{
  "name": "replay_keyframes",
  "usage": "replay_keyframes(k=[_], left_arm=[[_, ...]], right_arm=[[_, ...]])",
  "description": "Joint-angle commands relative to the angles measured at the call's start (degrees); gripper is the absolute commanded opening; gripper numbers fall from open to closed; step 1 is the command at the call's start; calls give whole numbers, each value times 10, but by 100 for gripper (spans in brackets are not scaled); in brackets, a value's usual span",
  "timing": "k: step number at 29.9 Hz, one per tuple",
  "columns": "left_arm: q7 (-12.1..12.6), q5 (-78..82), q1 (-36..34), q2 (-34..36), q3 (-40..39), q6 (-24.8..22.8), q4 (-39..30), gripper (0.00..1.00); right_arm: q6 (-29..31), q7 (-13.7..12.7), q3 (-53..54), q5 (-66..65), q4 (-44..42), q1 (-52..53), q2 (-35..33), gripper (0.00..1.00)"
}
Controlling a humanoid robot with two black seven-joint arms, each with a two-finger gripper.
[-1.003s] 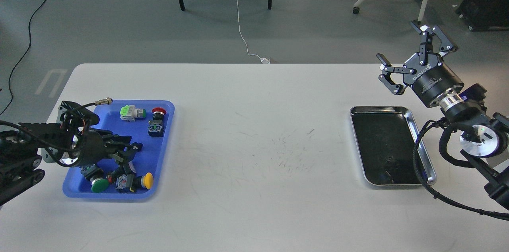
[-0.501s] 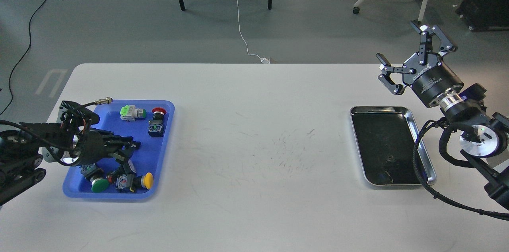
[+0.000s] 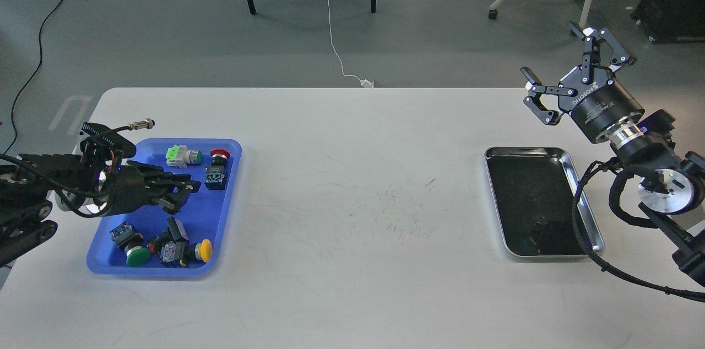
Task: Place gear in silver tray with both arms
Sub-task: 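Grasp another black gear in the blue tray with the left gripper, then carry the second gear toward the table center, then open the left gripper to set the gear on the table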
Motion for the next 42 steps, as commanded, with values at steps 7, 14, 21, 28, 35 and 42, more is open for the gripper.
replay_keyframes(k=[7,14,21,28,35,42], left_arm=[[9,-1,-83,-62,0,-7,-89,18],[48,5,-94,-196,5,-28,-63,17],[90,11,-109,-335,15,-35,-12,17],[105,78,-127,-443,79,-35,62,17],[106,81,-125,-516,95,-35,110,18],[106,82,-123,-538,102,-35,142,18]], right_arm=[[-9,-1,28,-1,2,12,-2,98],[-60,-7,27,-2,-37,101,-1,98],[-62,-8,-15,-1,-71,181,7,98],[-82,-8,-26,-2,-70,187,19,98],[-82,-8,-39,-2,-70,190,36,98],[-82,-8,-78,-3,-70,221,37,98]])
